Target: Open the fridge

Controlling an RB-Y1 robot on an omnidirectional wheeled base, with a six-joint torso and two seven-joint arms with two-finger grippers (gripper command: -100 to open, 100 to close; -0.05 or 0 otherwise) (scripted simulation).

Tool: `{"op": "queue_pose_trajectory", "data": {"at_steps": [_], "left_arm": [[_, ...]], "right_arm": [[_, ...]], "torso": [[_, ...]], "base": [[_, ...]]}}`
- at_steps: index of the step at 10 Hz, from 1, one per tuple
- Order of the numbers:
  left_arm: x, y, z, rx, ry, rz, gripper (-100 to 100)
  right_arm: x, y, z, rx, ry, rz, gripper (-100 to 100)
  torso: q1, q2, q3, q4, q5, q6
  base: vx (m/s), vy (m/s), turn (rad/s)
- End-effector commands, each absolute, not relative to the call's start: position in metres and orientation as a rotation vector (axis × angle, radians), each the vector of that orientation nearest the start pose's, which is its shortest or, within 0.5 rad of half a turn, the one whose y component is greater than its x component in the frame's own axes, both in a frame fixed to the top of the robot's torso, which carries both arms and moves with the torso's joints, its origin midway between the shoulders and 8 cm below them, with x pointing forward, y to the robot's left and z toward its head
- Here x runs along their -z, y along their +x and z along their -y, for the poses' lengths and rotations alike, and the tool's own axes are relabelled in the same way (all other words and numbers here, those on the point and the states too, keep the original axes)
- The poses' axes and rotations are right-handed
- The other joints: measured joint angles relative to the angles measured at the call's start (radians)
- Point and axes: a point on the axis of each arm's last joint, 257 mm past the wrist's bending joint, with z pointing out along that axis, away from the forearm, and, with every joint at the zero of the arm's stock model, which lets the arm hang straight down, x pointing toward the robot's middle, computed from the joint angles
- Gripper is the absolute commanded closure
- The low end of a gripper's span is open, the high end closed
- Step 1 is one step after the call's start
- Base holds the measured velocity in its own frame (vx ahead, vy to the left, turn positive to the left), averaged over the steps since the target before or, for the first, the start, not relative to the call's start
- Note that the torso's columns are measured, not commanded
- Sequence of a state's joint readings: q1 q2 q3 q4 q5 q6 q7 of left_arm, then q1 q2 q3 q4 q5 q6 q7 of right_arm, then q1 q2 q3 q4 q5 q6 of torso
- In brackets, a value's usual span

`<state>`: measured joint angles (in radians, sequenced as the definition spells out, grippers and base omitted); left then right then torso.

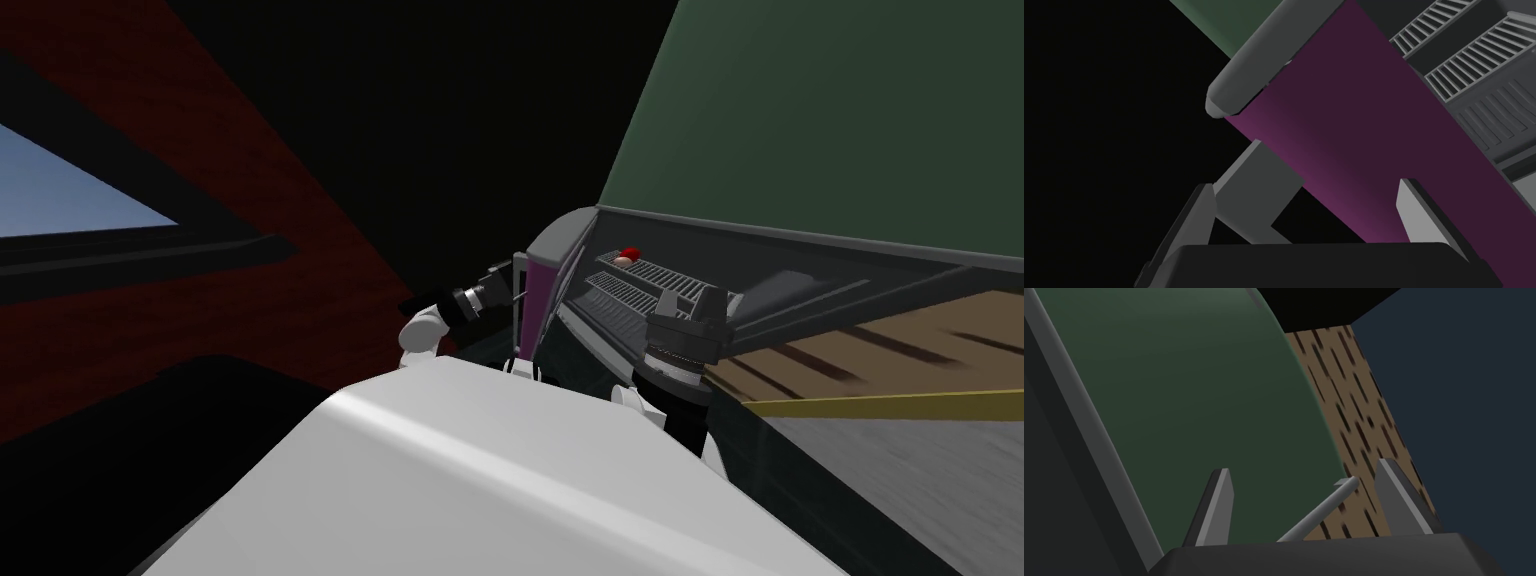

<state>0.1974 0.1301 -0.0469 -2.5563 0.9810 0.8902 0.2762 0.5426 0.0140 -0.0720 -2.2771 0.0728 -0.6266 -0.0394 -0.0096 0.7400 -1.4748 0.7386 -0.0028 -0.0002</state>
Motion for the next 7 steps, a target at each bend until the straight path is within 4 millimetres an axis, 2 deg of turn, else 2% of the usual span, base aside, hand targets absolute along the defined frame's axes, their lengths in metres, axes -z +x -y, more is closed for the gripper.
{"op": "queue_pose_trajectory", "data": {"at_steps": [1,3,7], "left_arm": [[0.005,0.364,-0.063,2.305,-1.559,-1.501,-100],[-0.007,0.357,-0.062,2.335,-1.538,-1.545,-100],[-0.011,0.352,-0.060,2.344,-1.530,-1.586,-100]], "right_arm": [[-0.033,0.317,0.292,-1.229,0.552,-0.584,0],[-0.033,0.317,0.292,-1.229,0.552,-0.584,0],[-0.033,0.317,0.292,-1.229,0.552,-0.584,0]], "torso": [[0.003,0.000,0.000,0.000,0.001,0.000],[0.011,-0.003,-0.002,-0.001,0.003,0.000],[0.011,-0.002,-0.001,-0.001,0.003,0.000]], "base": [[-0.007,-0.086,0.258],[0.004,-0.066,0.260],[-0.001,-0.025,0.078]]}}
